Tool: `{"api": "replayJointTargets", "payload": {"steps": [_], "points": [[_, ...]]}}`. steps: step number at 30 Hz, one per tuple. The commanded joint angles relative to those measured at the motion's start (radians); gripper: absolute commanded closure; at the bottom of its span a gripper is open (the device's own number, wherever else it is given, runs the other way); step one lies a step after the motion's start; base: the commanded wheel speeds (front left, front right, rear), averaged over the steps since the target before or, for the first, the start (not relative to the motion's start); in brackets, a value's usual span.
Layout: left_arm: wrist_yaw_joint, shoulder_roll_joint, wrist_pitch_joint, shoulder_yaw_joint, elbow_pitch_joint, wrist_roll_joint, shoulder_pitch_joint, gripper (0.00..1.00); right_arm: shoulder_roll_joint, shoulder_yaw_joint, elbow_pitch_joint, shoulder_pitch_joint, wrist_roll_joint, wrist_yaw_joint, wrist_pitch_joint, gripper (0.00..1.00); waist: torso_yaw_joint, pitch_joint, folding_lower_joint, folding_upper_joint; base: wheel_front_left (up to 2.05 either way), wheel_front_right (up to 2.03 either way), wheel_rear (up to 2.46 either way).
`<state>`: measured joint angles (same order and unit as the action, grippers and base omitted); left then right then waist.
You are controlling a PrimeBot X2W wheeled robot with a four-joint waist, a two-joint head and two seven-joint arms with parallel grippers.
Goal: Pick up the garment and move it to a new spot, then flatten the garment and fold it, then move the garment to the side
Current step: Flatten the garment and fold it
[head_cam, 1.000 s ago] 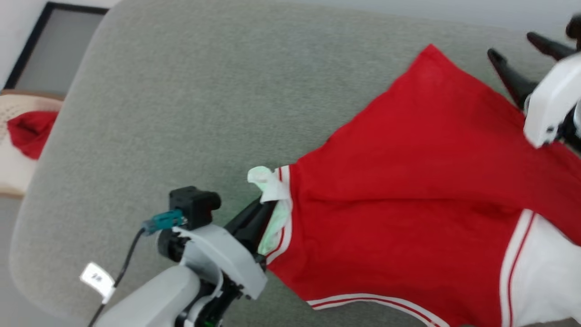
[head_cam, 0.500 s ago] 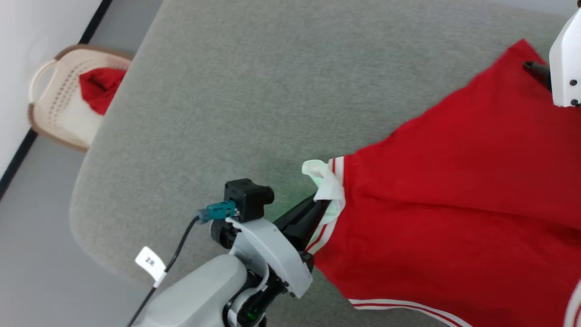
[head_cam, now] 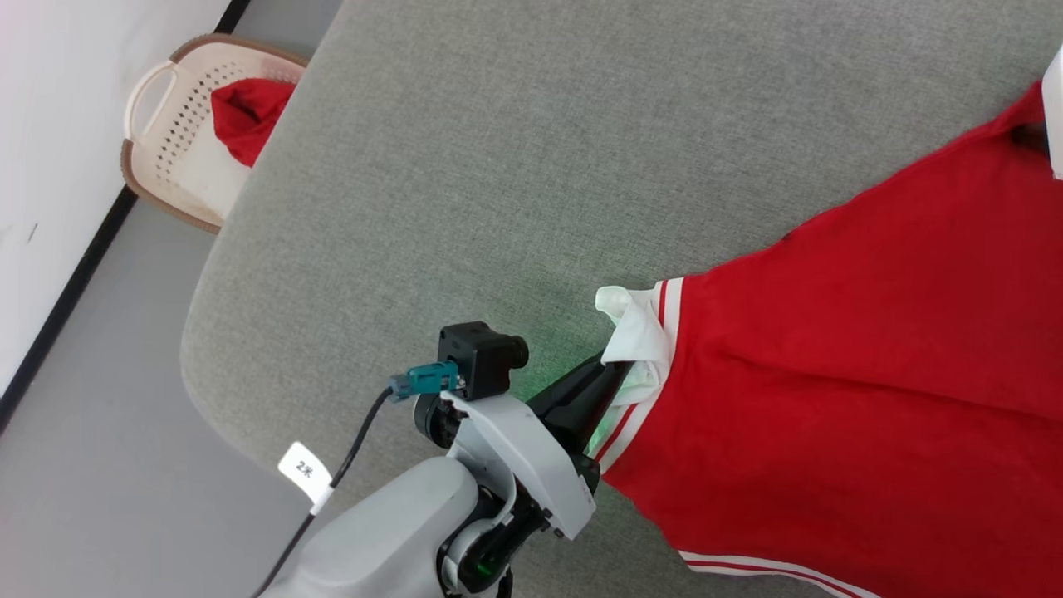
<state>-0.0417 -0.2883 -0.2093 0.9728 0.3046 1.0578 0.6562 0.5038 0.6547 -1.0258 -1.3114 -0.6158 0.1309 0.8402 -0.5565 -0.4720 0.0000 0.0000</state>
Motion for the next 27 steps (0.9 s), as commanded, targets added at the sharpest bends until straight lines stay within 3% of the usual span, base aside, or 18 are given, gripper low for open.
{"api": "replayJointTargets", "payload": {"steps": [1,7,17,27], "points": [[-0.004,0.003,-0.005,0.0,0.003,0.004,0.013,0.98,-0.004,0.02,-0.046,0.065,0.0,0.0,0.023,1.0,0.0,-0.001,0.0,0.0,0.0,0.0,0.0],[-0.012,-0.002,-0.009,-0.007,0.023,0.006,0.014,0.99,-0.005,0.03,-0.057,0.042,-0.017,0.0,0.03,1.0,0.016,0.007,0.0,0.0,0.0,0.0,0.0],[0.008,-0.033,-0.001,-0.02,0.029,0.014,0.012,1.0,-0.002,0.03,0.0,0.009,-0.051,-0.001,-0.069,1.0,0.083,0.044,0.0,0.0,0.0,0.0,0.0],[0.041,-0.134,0.078,-0.058,0.017,0.036,0.061,1.0,0.025,0.047,0.151,0.039,-0.147,-0.001,-0.244,1.0,0.187,0.129,0.0,0.0,0.0,0.0,0.0]]}}
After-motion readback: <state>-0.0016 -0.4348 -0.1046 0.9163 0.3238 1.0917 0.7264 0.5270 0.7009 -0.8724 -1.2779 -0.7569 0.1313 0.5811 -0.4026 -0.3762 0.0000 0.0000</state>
